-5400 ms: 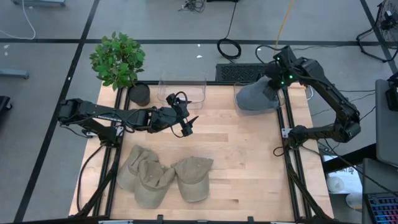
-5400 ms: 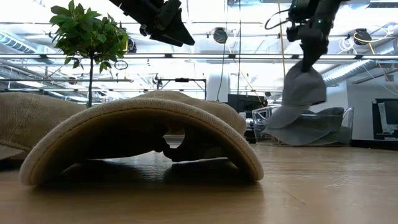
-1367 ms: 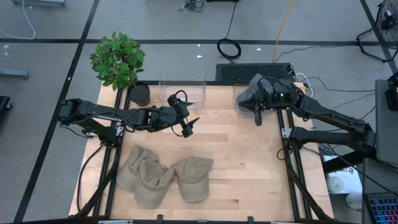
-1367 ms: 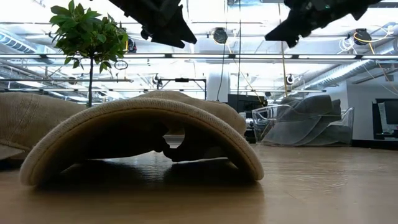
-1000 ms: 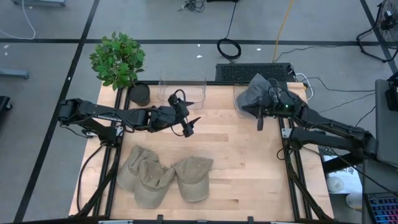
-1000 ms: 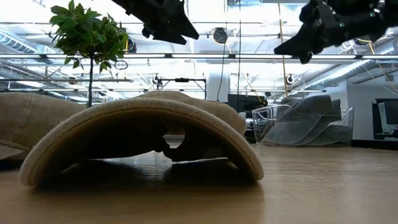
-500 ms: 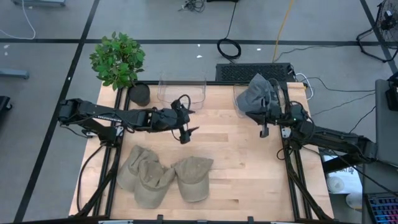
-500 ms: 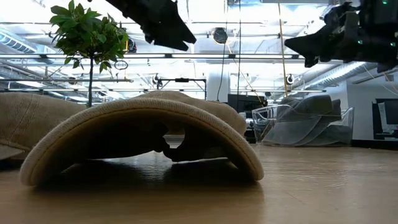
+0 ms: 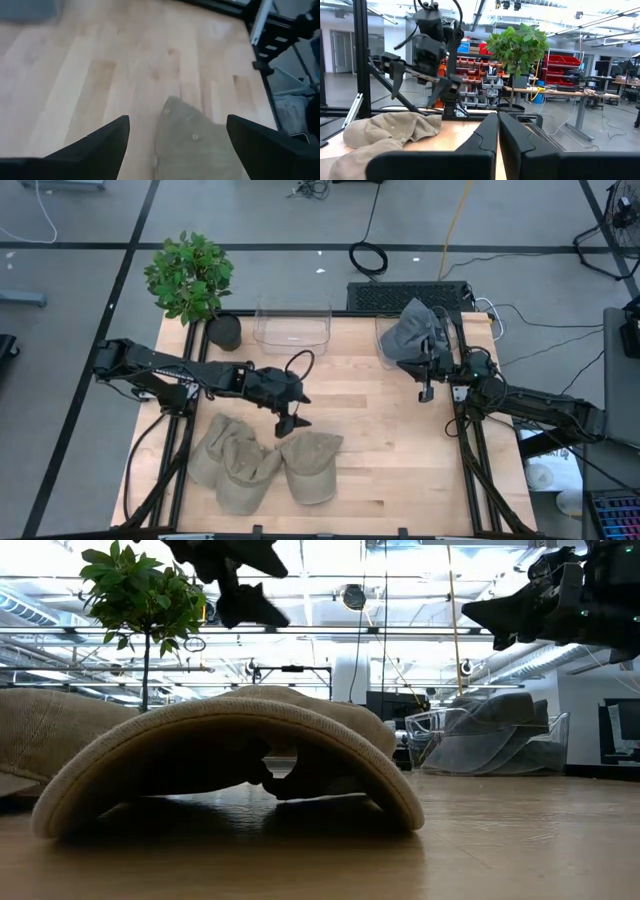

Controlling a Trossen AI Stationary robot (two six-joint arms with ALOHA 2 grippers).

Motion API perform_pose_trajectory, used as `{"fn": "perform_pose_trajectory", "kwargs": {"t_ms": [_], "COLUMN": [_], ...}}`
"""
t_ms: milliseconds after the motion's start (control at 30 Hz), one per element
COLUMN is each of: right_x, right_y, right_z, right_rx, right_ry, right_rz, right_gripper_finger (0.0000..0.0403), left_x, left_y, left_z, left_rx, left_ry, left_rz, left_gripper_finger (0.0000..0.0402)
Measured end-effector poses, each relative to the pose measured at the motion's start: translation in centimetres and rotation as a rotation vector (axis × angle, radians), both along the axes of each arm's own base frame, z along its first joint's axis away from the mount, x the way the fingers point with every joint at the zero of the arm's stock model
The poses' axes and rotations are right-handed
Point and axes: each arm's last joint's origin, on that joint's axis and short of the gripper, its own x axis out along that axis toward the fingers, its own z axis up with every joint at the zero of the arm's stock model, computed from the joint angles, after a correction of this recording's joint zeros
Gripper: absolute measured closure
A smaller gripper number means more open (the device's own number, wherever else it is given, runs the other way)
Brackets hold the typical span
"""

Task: Pick & Place hat
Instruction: Put the right brown cap into the left transparent bin

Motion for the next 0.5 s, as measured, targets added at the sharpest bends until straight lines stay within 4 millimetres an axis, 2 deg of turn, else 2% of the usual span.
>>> {"fn": "perform_pose_trajectory", "kwargs": {"t_ms": [267,500], "right_x": [0.0,0.2], "right_y": [0.0,0.4], "right_z": [-0.1,0.1], "right_rx": [0.007,0.129], "right_ry": [0.013,-0.016], "right_rz": [0.000,0.091], "right_gripper_finger": [0.0399,0.0390], "left_x": [-0.2,0.0], "left_y": [-1.2,-1.4], "left_z": [-0.7,-0.3], "left_rx": [-0.064,0.008], "left_ry": [0.074,0.017], "left_rz": [0.042,0.029], "left_gripper_finger": [0.0062,0.0062]}}
